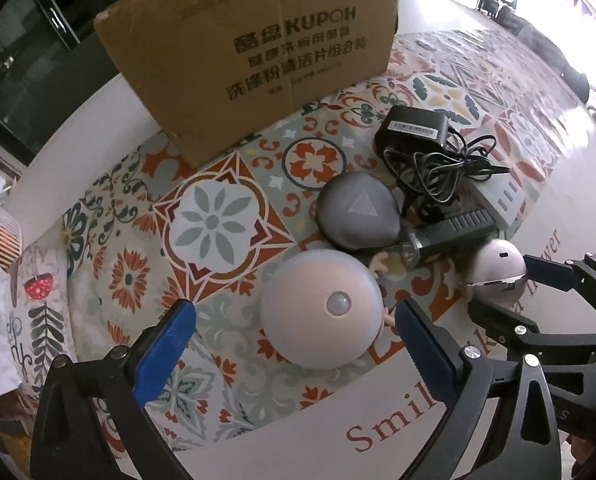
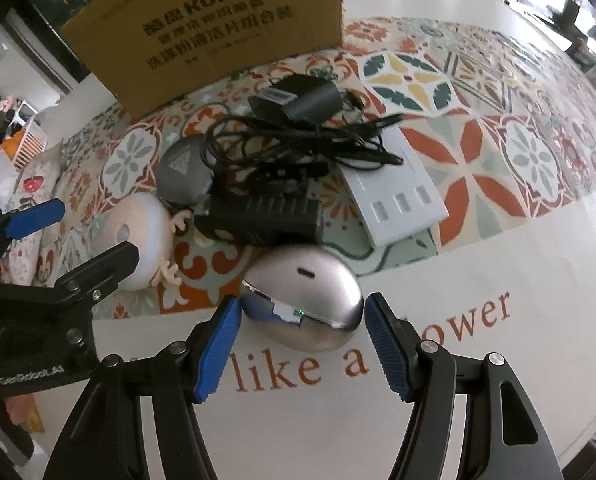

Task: Organize rigid objects
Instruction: 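Grasp the silver oval mouse with the right tool while the left grasps the round pink-white lamp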

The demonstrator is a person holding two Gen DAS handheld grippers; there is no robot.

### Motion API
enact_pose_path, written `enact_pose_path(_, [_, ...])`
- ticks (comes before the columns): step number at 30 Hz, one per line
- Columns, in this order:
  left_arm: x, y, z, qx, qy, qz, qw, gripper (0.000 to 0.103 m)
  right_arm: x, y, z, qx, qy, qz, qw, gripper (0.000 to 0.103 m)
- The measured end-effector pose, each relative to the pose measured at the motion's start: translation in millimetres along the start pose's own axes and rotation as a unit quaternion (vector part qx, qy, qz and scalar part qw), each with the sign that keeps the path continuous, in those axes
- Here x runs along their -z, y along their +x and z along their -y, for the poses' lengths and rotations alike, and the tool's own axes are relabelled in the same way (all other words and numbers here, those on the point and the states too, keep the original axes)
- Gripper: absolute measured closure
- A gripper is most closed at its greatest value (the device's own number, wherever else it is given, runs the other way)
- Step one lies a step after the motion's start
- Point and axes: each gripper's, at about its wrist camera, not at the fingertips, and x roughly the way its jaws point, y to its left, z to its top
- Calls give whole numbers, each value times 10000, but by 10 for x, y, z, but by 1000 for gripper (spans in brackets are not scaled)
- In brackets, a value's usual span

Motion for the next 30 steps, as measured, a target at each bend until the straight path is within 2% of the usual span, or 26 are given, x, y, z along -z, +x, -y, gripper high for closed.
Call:
enact_pose_path(2, [-19,38,12,19,5,-41,10000,2,12,1,19,3,17,14,10000,38])
enact_pose_path(6, [-45,157,27,283,-48,-222,9993,8,-1,65,64,-9,71,-63,10000,38])
enact_pose_path(9, [-67,198,47,285,-79,-198,9994,8,-17,78,69,116,4,-17,9999,38])
enact_pose_path(14, [-89,331,53,348,-176,-371,9986,9,-50,97,91,272,-76,100,9996,38])
enact_pose_path(18, [-118,426,91,326,-229,-442,9982,13,-76,88,92,373,-146,151,9991,38])
enact_pose_path(20, [-106,472,128,366,-230,-436,9981,15,-106,99,53,316,-227,161,9991,38])
enact_pose_path(25, [-70,454,179,475,-349,-457,9972,28,-125,114,39,106,-267,260,9992,38])
enact_pose_path(30, [86,405,227,445,-497,-429,9968,28,-82,98,62,-61,-340,331,9989,39])
